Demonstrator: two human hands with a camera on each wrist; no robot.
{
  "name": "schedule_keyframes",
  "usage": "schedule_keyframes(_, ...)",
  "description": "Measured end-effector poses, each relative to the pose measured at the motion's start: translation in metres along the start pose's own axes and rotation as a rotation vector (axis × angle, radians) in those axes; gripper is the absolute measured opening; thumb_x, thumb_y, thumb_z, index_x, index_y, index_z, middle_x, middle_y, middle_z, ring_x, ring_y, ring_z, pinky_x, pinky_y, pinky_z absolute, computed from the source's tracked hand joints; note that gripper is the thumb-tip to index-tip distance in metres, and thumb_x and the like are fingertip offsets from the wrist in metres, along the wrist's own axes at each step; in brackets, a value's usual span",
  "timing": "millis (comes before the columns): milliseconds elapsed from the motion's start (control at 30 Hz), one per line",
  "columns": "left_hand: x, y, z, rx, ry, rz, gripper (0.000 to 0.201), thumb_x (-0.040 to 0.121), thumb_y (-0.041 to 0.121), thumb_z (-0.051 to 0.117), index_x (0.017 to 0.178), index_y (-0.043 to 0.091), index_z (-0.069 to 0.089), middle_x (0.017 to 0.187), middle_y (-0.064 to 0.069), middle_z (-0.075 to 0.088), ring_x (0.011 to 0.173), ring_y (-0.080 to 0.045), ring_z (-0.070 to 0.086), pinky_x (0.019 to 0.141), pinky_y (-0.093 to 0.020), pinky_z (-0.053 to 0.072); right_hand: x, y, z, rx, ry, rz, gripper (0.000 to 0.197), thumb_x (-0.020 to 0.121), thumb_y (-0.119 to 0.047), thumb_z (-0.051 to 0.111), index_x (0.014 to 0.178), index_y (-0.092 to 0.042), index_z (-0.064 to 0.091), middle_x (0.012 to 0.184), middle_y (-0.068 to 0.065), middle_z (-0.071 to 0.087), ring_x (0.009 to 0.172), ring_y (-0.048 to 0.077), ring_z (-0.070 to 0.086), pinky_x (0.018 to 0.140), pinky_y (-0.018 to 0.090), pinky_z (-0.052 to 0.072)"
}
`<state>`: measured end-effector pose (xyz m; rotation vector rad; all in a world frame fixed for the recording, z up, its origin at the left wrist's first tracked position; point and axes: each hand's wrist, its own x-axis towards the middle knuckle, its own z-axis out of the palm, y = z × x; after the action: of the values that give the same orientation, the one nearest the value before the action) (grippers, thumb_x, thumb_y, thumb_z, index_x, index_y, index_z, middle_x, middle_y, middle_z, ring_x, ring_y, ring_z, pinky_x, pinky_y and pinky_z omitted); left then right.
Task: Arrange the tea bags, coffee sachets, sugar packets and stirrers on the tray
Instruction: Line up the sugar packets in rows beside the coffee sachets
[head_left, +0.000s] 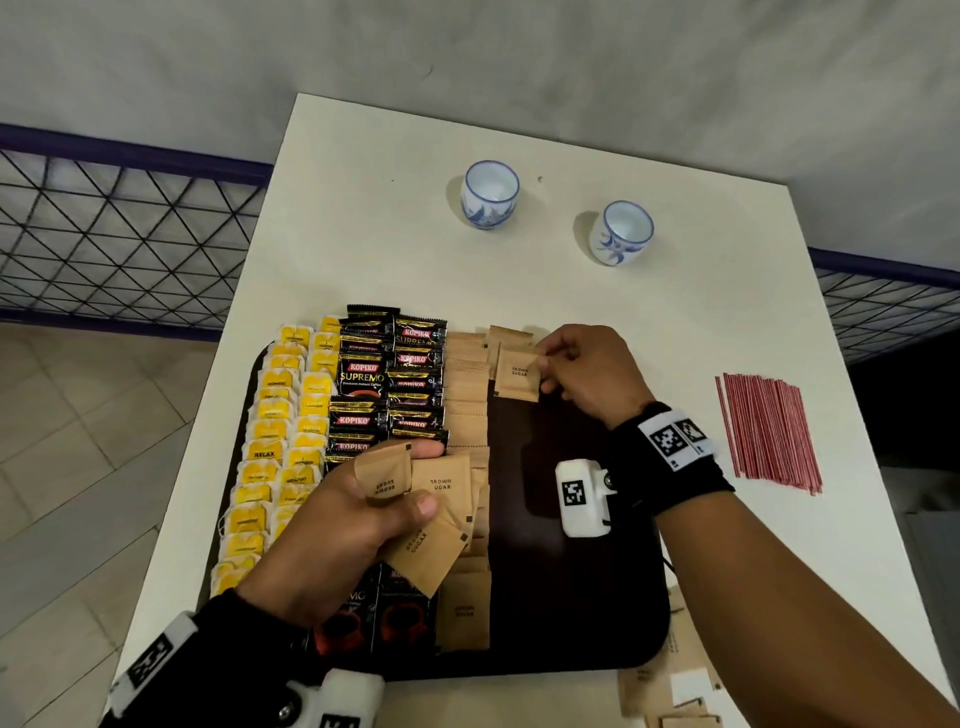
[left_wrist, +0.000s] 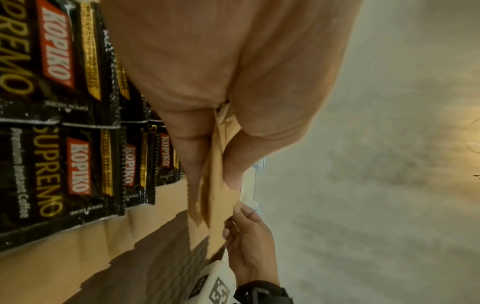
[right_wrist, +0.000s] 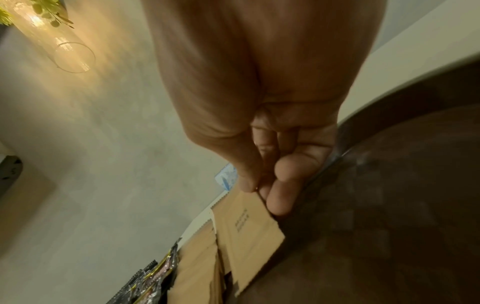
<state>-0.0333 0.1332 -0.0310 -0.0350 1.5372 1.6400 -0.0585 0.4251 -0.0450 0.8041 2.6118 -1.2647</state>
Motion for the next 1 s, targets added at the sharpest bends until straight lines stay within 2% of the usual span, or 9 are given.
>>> schedule_keyframes(100,-0.001,-0.001,-0.001,-0.005,0.007,0.006,0.043,0.09,-0.001,0.067,0.123,0.026,0.068,0.11,-0.006,0.077,0.098,-0.025,0.075,0.075,-0.032,0.062,0.001,-0.003,0.004,0.024,0.016,0.008,0.017,0.088,-0.004,0.065,0.083,-0.02,0.068,0.071,0.003,0.072,0.061,0.016,0.071,0.053,0.02,0.047)
schedule_keyframes(300,-0.001,-0.001,0.001,-0.001,-0.011,0.013,0.043,0.089,-0.001,0.067,0.124,0.025,0.067,0.111,-0.007,0.077,0.099,-0.026,0.075,0.079,-0.035,0.063,0.002,-0.007,0.012,0.002,0.087,0.009,0.012,0.087,-0.009,0.069,0.082,-0.02,0.066,0.069,0.002,0.071,0.062,0.017,0.072,0.057,0.024,0.051)
schedule_keyframes(367,-0.001,-0.001,0.001,0.002,-0.013,0.013,0.043,0.09,-0.001,0.067,0.124,0.026,0.067,0.111,-0.006,0.077,0.1,-0.025,0.075,0.08,-0.036,0.063,0.003,-0.008,0.015,0.001,0.108,0.016,0.012,0.087,-0.011,0.071,0.082,-0.021,0.067,0.072,0.0,0.071,0.065,0.017,0.072,0.061,0.027,0.052)
schedule_keyframes(467,-0.001,-0.001,0.001,0.004,-0.017,0.008,0.044,0.09,-0.001,0.066,0.124,0.027,0.067,0.111,-0.006,0.077,0.1,-0.025,0.075,0.08,-0.036,0.062,0.005,-0.007,0.019,-0.026,0.15,0.002,0.015,0.084,-0.012,0.072,0.08,-0.026,0.066,0.081,0.001,0.073,0.077,0.02,0.072,0.075,0.029,0.056)
schedule_keyframes(500,-0.001,-0.001,0.001,0.003,-0.017,0.007,0.044,0.09,-0.001,0.066,0.124,0.027,0.068,0.111,-0.006,0.077,0.1,-0.025,0.075,0.08,-0.036,0.062,0.005,-0.006,0.019,-0.028,0.156,0.002,0.014,0.083,-0.012,0.071,0.081,-0.025,0.067,0.083,0.001,0.073,0.077,0.02,0.072,0.076,0.029,0.056)
schedule_keyframes(633,0.0,-0.002,0.001,-0.01,-0.012,0.002,0.044,0.09,-0.002,0.066,0.122,0.028,0.068,0.109,-0.006,0.077,0.098,-0.026,0.075,0.076,-0.035,0.062,0.004,-0.007,0.022,0.024,0.162,0.032,0.012,0.084,-0.009,0.07,0.082,-0.021,0.067,0.079,0.003,0.072,0.068,0.018,0.072,0.058,0.027,0.055)
schedule_keyframes(733,0.0,-0.002,0.001,-0.009,-0.008,0.003,0.043,0.09,-0.002,0.066,0.121,0.028,0.069,0.109,-0.006,0.077,0.098,-0.027,0.075,0.076,-0.036,0.062,0.003,-0.007,0.023,0.055,0.162,0.047,0.012,0.085,-0.006,0.069,0.083,-0.018,0.067,0.076,0.003,0.07,0.062,0.018,0.072,0.05,0.021,0.05)
schedule_keyframes(867,-0.001,-0.002,0.001,-0.004,-0.009,0.001,0.043,0.09,-0.001,0.066,0.118,0.031,0.071,0.11,-0.007,0.077,0.1,-0.028,0.075,0.081,-0.042,0.06,0.004,-0.007,0.024,0.077,0.182,0.062,0.013,0.084,-0.006,0.068,0.086,-0.018,0.065,0.075,0.002,0.069,0.059,0.014,0.071,0.053,0.024,0.052)
schedule_keyframes(1000,0.0,-0.001,0.002,-0.009,-0.009,-0.001,0.043,0.09,-0.001,0.066,0.118,0.031,0.071,0.111,-0.007,0.077,0.1,-0.028,0.075,0.082,-0.042,0.061,0.002,-0.006,0.022,0.102,0.184,0.068,0.014,0.083,-0.007,0.07,0.087,-0.019,0.063,0.071,-0.001,0.066,0.061,0.015,0.072,0.062,0.032,0.058)
